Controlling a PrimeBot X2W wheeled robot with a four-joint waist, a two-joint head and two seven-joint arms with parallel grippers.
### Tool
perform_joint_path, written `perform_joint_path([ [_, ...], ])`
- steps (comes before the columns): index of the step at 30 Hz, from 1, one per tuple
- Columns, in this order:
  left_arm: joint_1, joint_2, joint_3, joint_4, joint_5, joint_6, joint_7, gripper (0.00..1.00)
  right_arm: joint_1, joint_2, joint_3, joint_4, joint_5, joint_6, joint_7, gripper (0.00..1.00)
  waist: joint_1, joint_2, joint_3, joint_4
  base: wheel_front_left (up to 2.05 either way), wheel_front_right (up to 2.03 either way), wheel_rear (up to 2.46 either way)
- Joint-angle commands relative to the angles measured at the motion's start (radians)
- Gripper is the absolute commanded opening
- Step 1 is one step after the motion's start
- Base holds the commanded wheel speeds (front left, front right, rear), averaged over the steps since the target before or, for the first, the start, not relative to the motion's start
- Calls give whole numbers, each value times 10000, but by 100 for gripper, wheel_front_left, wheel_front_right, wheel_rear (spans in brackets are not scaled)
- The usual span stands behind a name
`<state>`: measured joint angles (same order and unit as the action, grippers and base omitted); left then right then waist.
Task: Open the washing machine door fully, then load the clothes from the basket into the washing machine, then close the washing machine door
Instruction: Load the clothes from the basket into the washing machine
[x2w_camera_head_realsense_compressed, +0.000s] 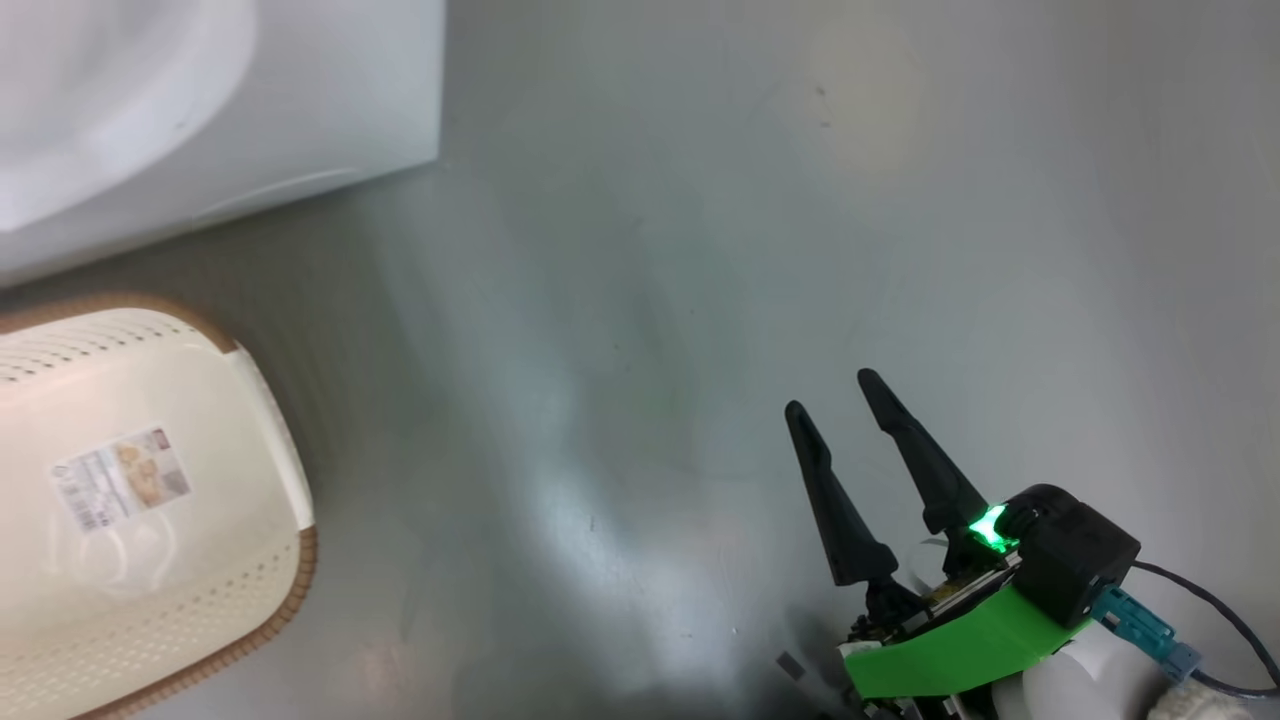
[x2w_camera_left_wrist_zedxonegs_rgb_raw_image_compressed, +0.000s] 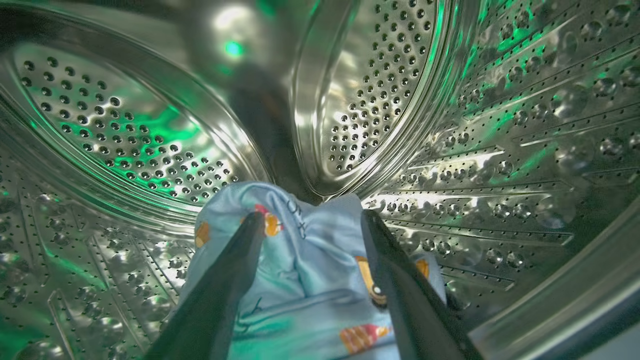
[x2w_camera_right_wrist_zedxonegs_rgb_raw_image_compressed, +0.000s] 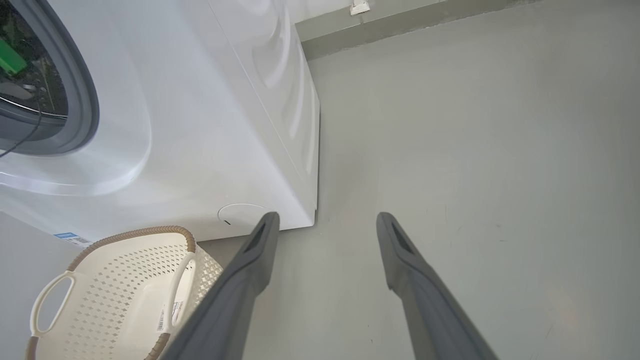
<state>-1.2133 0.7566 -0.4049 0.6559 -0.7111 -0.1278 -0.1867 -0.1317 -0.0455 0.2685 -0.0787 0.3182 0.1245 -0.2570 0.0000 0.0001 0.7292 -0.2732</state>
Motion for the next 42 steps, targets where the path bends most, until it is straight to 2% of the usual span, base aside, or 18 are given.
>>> perform_joint_path([
  [1, 140, 534, 210, -92, -59, -29, -94, 100, 34, -47, 150, -136, 37, 62, -48, 100, 0, -1, -225, 172, 0, 0, 0],
  [9, 1012, 83, -76, 101, -465, -29, -582, 100, -89, -47, -174, 218, -57, 62, -48, 100, 0, -1, -1008, 540, 0, 0, 0],
  [17, 2013, -393, 103, -220, -403, -29, -742, 100, -138, -47, -488, 584, -151, 62, -48, 100, 0, -1, -1753, 960, 0, 0, 0],
  [31, 5313, -1846, 2189, -2027, 917, -29, -749, 100, -119, -47, -1018, 1398, -402, 62, -48, 100, 0, -1, -3510, 1539, 0, 0, 0],
  [42, 7861, -3491, 4104, -3840, 2409, -26, -750, 100, 91, -47, -1170, 1966, -463, 62, -48, 100, 0, -1, -4813, 1899, 0, 0, 0],
])
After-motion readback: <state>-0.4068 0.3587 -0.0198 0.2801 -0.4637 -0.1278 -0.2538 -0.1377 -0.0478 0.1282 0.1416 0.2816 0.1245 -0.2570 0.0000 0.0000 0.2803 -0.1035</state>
